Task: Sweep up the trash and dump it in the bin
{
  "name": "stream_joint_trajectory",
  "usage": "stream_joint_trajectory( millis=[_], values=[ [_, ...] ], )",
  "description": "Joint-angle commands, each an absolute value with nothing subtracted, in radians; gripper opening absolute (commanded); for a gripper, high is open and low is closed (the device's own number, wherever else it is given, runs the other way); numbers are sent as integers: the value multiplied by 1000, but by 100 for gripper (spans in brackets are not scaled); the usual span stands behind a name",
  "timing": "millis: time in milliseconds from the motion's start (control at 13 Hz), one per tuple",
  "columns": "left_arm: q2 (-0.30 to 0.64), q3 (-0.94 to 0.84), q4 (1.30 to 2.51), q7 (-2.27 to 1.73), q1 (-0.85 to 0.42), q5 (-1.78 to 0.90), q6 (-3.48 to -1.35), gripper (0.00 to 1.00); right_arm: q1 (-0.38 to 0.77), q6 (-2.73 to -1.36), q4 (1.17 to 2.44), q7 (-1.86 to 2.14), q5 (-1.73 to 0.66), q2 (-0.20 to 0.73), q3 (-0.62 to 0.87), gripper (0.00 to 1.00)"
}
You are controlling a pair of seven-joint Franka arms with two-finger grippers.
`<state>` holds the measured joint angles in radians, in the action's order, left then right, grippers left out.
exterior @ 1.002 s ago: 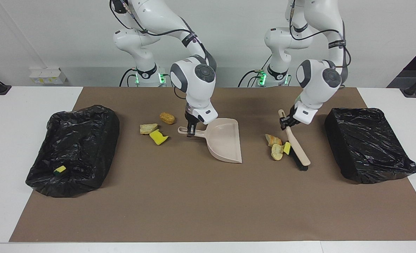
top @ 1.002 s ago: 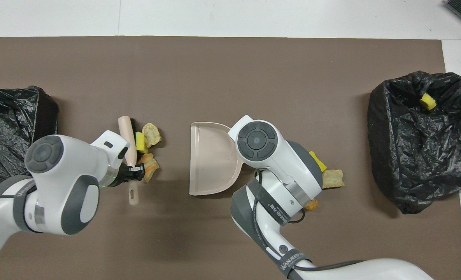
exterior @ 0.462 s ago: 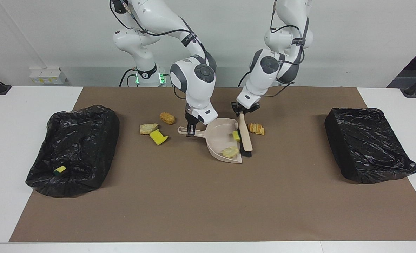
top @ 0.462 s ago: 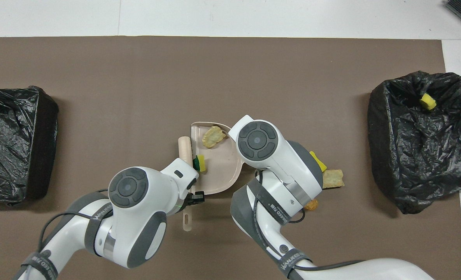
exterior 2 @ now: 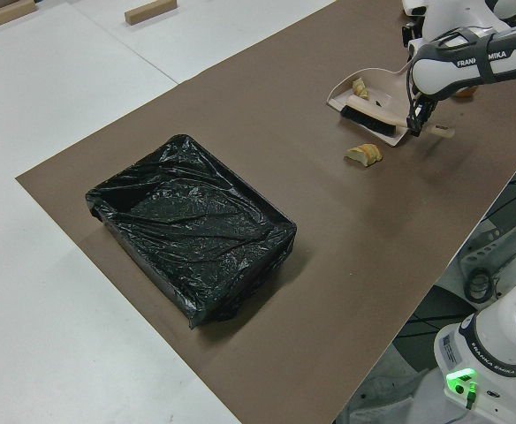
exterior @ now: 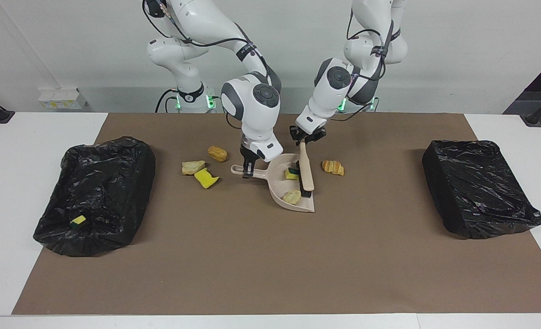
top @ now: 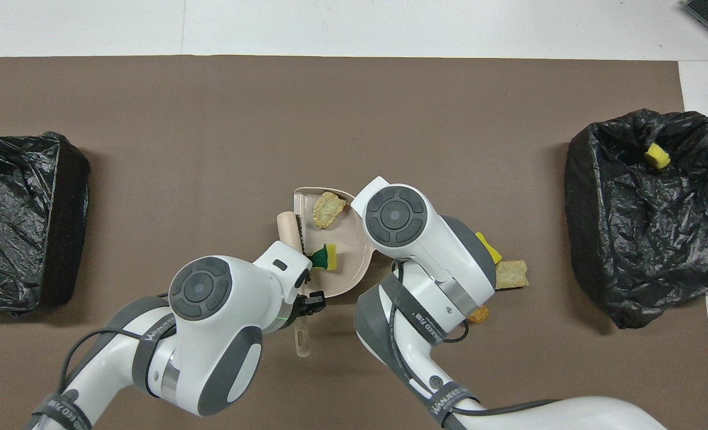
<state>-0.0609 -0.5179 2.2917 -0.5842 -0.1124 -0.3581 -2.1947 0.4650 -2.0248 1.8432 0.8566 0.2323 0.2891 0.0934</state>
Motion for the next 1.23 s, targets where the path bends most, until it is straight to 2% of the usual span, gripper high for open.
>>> stream_joint_trajectory(
  millis=[0, 231, 539, 693, 847, 1079, 1156],
  values=[
    [-133, -503, 2293, -652, -68, -373, -2065, 0, 454, -2051, 1858, 873, 252, 282, 98, 0],
    [-230, -425, 2302, -670, -51, -339, -1969, 0, 453, -2052, 1858, 873, 250, 284, 98, 0],
    [-376, -422, 2468, -675, -49, -334, -1962, 0, 453, -2054, 1858, 873, 249, 284, 98, 0],
    [-370, -423, 2489, -677, -51, -334, -1976, 0, 453, -2054, 1859, 873, 249, 284, 98, 0],
    [-345, -425, 2534, -676, -49, -334, -2078, 0, 453, -2054, 1859, 871, 249, 284, 98, 0],
    [-325, -428, 2539, -699, -54, -334, -2132, 0, 453, -2054, 1859, 871, 248, 284, 98, 0],
    [-293, -428, 2534, -721, -61, -334, -2160, 0, 453, -2054, 1859, 871, 247, 284, 98, 0]
  ],
)
